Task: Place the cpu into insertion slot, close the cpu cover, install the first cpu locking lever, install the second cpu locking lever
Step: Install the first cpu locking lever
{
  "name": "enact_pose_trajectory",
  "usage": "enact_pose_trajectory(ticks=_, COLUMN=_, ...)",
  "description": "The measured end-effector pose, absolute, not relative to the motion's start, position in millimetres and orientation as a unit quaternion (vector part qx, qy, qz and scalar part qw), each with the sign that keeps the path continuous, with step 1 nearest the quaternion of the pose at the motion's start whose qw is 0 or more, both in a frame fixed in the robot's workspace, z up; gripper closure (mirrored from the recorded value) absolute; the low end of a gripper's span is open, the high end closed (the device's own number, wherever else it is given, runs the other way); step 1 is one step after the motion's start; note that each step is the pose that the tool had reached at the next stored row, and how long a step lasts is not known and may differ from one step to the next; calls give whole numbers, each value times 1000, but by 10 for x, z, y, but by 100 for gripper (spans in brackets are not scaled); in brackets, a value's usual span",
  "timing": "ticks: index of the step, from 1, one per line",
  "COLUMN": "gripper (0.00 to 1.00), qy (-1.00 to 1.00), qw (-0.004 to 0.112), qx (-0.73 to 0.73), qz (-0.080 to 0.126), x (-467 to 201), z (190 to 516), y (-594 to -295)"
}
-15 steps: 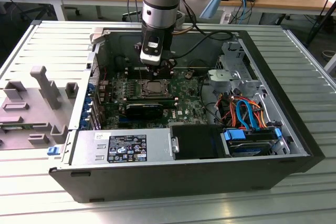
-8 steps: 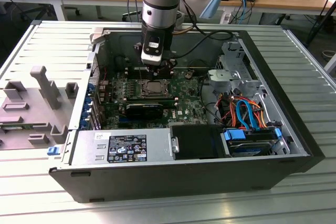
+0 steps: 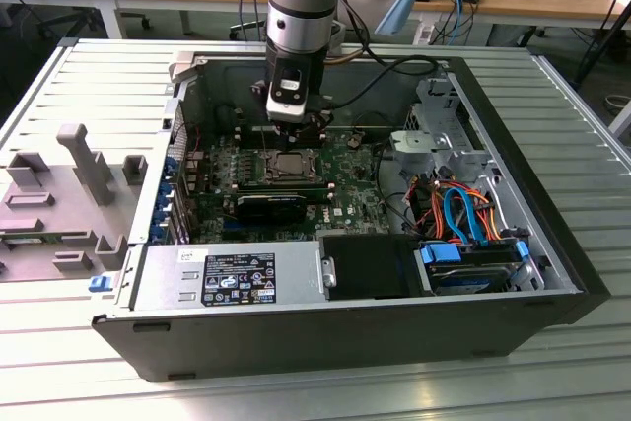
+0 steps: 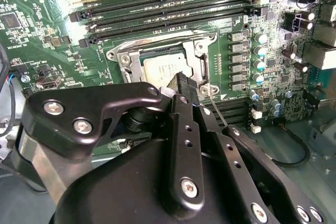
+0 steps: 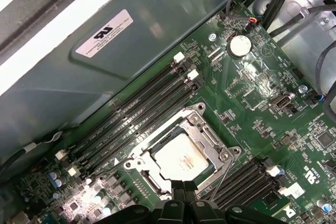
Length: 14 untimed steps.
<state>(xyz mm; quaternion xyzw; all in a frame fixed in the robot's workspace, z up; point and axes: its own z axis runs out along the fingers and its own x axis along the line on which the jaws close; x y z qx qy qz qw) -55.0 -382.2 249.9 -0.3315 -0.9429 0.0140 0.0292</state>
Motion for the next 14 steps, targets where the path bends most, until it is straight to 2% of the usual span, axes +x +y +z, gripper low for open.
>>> enact_pose_trajectory(ticks=14, gripper=89, qy=-949, qw=29, qx=-314, qz=14, x=-550, z=2499, y=-3822)
